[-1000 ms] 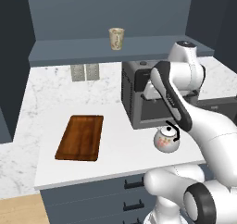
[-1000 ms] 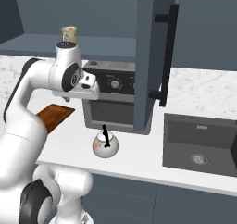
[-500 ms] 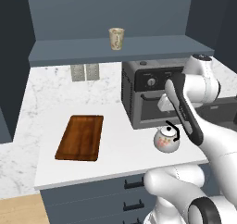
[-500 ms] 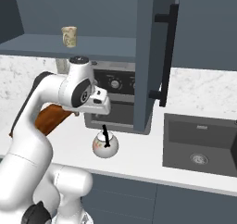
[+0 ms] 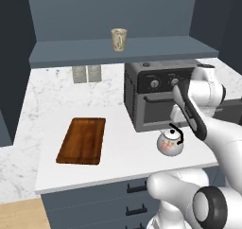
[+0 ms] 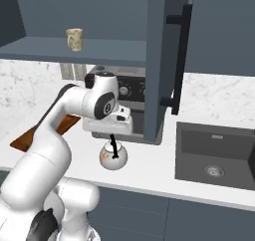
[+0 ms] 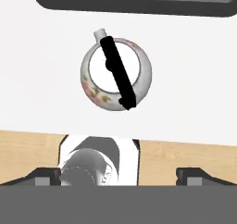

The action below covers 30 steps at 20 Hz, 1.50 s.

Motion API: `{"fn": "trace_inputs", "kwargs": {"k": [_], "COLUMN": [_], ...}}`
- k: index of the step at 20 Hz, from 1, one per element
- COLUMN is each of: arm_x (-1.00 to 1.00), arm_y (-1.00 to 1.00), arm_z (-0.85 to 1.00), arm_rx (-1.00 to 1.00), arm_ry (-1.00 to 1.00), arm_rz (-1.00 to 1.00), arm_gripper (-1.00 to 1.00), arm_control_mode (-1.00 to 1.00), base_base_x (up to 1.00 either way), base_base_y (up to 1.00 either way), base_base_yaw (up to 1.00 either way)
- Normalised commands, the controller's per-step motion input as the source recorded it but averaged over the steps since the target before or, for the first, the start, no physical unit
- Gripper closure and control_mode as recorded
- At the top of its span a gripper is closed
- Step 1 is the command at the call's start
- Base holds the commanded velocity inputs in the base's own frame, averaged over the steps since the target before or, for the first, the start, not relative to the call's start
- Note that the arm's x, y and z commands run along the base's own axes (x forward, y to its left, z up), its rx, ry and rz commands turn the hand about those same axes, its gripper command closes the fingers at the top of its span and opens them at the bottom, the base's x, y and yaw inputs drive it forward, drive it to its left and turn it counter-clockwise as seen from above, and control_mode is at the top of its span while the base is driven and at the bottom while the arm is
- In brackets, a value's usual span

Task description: Pick the kettle from the counter and place it on the tray. Then pick the mug from the cabinet and place it on the tray. Then close the cabinet doors.

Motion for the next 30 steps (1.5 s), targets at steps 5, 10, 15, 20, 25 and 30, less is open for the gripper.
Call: {"fn": "trace_inputs", "kwargs": {"k": [5,10,15,20,25,30], "arm_x": [0.27,0.28,0.16,0.17,0.22,0.25], "arm_y": [-0.14,-0.01,-0.05,-0.01,0.00,0.00], "arm_z": [-0.39,-0.33,-0.30,-0.25,-0.21,-0.16], "arm_rx": [-0.13,-0.08,0.00,0.00,0.00,0.00], "arm_ry": [0.23,0.10,0.01,0.00,-0.03,0.00], "arm_rz": [0.00,0.00,0.00,0.00,0.00,0.00], "arm_gripper": [-1.00,-1.00,-1.00,-1.00,-1.00,-1.00], "arm_control_mode": [-1.00,-1.00,-1.00,-1.00,-1.00,-1.00], "base_base_x": [0.00,0.00,0.00,0.00,0.00,0.00], "base_base_y": [0.00,0.00,0.00,0.00,0.00,0.00], "base_base_yaw": [0.00,0.00,0.00,0.00,0.00,0.00]}}
